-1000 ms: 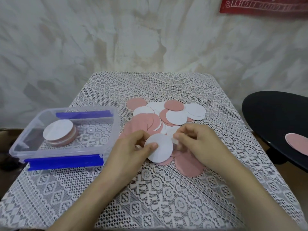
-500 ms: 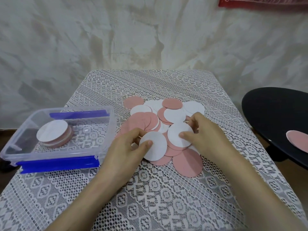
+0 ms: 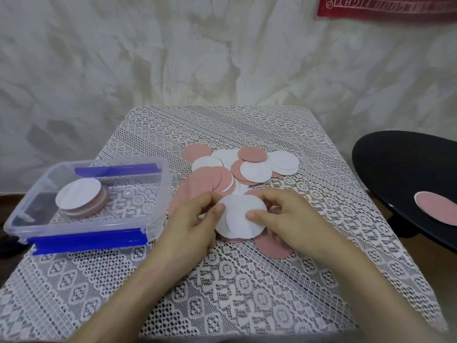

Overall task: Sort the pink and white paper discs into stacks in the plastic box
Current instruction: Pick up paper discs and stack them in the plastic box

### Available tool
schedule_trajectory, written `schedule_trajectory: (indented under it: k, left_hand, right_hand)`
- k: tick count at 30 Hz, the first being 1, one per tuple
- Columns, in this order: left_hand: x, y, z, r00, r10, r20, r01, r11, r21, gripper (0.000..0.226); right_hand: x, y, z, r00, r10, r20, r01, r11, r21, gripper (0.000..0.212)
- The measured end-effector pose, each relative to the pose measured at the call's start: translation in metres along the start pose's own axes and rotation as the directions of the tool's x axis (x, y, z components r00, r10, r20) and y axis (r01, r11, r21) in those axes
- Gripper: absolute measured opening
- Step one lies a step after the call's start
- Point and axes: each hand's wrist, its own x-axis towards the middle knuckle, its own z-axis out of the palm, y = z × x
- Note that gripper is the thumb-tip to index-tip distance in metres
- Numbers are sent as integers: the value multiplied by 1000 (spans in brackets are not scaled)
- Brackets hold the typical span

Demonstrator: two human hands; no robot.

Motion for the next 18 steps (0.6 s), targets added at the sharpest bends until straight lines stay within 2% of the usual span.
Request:
schedule_trajectory:
  k: [2, 6, 11, 15, 18]
  left_hand:
    - [-1, 2, 0, 1000, 8, 18, -8, 1000, -7, 21]
    - [-1, 4, -1, 999, 11, 53, -9, 999, -38, 7]
    - [3, 1, -2, 1000, -16, 5, 16, 1000, 13, 6]
    - [5, -2, -5, 998, -37, -48, 39, 998, 39, 8]
    - [5, -1, -5, 998, -42, -56, 45, 998, 46, 8]
  right_hand:
    - [0, 1, 5, 1000, 11, 13, -11, 1000, 2, 16]
    - [2, 0, 9, 1000, -13, 5, 12, 1000, 5, 5]
    - [9, 4, 7, 999, -16, -37, 14, 998, -55, 6]
    - [11, 8, -11, 978, -22, -206, -58, 926, -374, 7]
    - [11, 7, -17, 976, 54, -210, -157, 845, -512, 41]
